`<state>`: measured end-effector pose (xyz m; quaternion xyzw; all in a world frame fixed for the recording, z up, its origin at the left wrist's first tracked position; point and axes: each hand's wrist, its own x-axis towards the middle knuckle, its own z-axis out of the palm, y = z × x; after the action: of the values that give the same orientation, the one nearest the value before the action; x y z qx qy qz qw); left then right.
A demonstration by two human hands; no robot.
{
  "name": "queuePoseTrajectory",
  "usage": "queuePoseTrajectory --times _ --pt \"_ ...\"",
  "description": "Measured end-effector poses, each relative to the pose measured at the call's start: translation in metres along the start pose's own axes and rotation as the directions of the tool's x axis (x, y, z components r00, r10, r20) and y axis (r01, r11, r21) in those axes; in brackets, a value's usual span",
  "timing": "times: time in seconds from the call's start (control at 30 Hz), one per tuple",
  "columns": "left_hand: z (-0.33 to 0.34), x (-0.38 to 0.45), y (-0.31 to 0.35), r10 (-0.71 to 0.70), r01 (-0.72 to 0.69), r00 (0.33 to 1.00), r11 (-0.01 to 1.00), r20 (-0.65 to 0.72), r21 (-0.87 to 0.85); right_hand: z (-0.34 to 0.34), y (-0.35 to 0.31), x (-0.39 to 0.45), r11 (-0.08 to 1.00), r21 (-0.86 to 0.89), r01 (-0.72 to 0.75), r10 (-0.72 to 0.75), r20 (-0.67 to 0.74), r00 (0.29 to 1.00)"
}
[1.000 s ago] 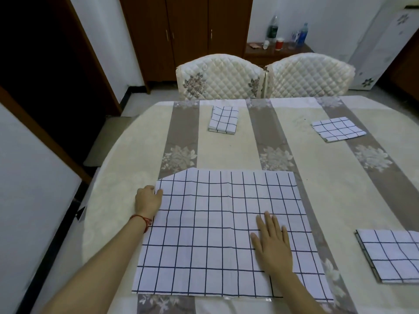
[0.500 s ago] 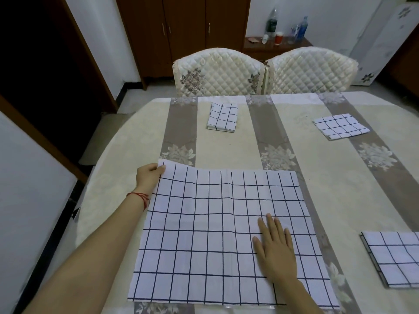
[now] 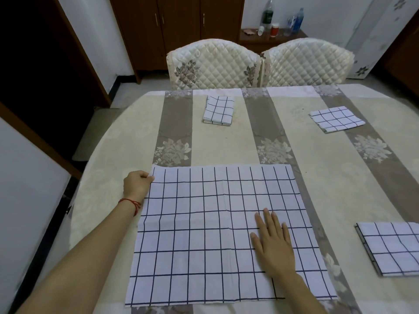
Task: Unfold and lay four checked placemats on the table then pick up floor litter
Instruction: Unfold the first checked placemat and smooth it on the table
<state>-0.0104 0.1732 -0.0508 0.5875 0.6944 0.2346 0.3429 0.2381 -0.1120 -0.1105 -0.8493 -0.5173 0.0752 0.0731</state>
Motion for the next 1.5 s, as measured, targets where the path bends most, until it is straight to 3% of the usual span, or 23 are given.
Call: queuePoseTrajectory --times 0.4,0.53,0.63,0.7,0.77,0.87,1.0,1.3,1.4,1.43,1.5 --pt "0.008 -0.022 -0.014 0.072 -0.069 0.994 0.997 -0.084 0.034 -0.004 0.003 -0.02 0.999 0.044 -0.019 0.017 0.048 0.999" --pt "0.009 -0.031 -0.01 0.191 -0.144 0.969 0.953 -0.156 0.268 -0.013 -0.001 -0.022 0.994 0.109 -0.01 0.003 0.064 0.998" --pt "0.032 -0.07 0.008 0.428 -0.404 0.903 0.879 -0.044 0.252 -0.014 -0.014 -0.007 0.994 0.106 -0.006 0.002 0.04 0.999" --pt "0.062 -0.11 0.017 0.61 -0.609 0.787 0.747 0.087 0.267 -0.016 -0.032 0.009 0.996 0.09 0.017 -0.023 0.068 0.997" --pt "0.093 -0.142 0.017 0.644 -0.706 0.707 0.625 0.292 0.333 -0.014 -0.046 0.02 0.996 0.058 0.062 -0.066 0.067 0.996" --pt "0.113 -0.159 0.001 0.496 -0.647 0.762 0.593 0.417 0.479 -0.007 -0.049 0.021 0.993 0.087 0.085 -0.091 0.066 0.994" --pt "0.106 -0.159 -0.025 0.437 -0.555 0.83 0.594 0.345 0.583 -0.001 -0.045 0.017 0.993 0.093 0.075 -0.079 0.039 0.996" --pt "0.094 -0.16 -0.038 0.449 -0.531 0.843 0.604 0.297 0.594 -0.016 -0.068 0.023 0.998 0.064 -0.002 -0.001 0.036 0.999" --pt "0.094 -0.16 -0.038 0.463 -0.532 0.841 0.606 0.281 0.591 -0.008 -0.087 0.024 0.989 0.085 0.117 -0.121 0.035 0.992" --pt "0.094 -0.16 -0.038 0.466 -0.535 0.838 0.603 0.283 0.591 -0.004 -0.083 0.019 0.988 0.118 0.105 -0.11 0.044 0.993" --pt "0.094 -0.16 -0.038 0.471 -0.535 0.837 0.598 0.279 0.597 -0.001 -0.058 0.004 0.988 0.144 -0.056 0.05 0.045 0.998"
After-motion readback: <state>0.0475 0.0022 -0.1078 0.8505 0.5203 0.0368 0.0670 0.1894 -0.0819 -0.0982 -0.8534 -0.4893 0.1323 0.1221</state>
